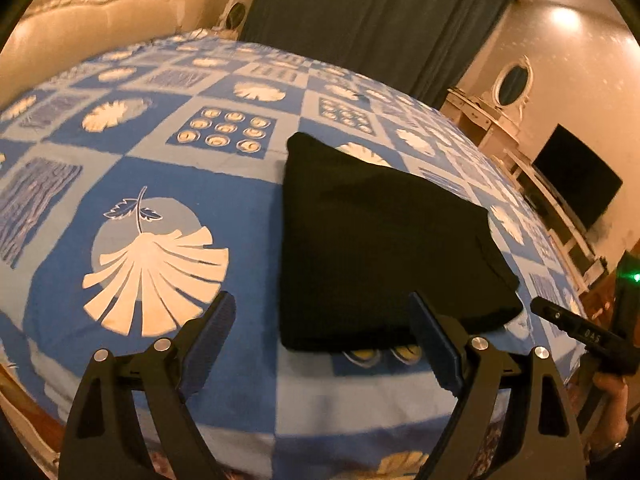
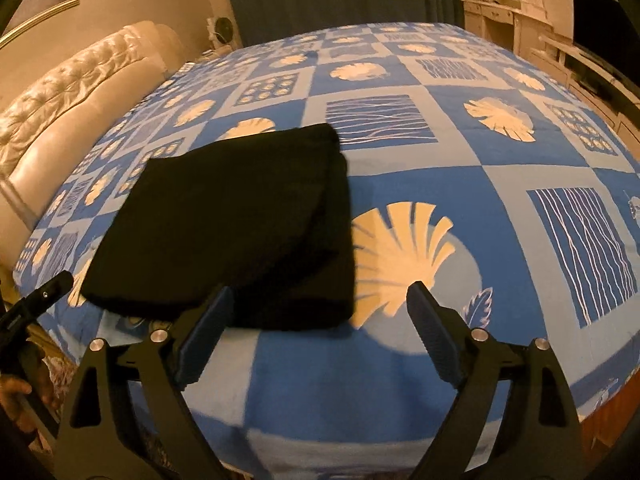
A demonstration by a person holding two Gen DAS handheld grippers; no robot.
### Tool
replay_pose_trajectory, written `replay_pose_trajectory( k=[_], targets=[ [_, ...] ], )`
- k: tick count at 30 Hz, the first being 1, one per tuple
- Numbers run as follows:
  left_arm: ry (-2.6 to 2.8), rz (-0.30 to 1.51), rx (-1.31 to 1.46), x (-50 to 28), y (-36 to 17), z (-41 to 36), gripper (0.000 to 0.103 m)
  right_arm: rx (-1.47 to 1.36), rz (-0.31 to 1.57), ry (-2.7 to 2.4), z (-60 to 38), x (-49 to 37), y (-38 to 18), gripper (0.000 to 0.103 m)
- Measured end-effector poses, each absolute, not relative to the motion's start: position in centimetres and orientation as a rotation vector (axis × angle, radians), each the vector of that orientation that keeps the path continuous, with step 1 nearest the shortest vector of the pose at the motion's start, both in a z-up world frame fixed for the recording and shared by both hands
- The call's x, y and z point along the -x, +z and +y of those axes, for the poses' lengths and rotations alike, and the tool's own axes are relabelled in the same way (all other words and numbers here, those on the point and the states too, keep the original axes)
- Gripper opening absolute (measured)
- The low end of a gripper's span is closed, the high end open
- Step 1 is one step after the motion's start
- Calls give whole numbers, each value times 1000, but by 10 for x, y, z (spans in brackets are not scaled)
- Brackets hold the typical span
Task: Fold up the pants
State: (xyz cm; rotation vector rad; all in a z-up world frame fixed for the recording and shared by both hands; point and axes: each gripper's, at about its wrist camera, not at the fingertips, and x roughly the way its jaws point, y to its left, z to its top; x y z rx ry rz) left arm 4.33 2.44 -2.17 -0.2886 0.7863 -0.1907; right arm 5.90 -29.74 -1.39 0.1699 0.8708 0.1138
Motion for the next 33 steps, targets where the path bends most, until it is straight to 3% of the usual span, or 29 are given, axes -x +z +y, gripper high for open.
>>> replay_pose_trajectory(
  k=[8,33],
  targets=[
    [-210,808,279,-6,-23,11,86,-135,858,139,-276,-35,-14,89],
    [-130,805,174,-13,-27,-7,86,-143,893,156,-268,-41,-33,89]
  ],
)
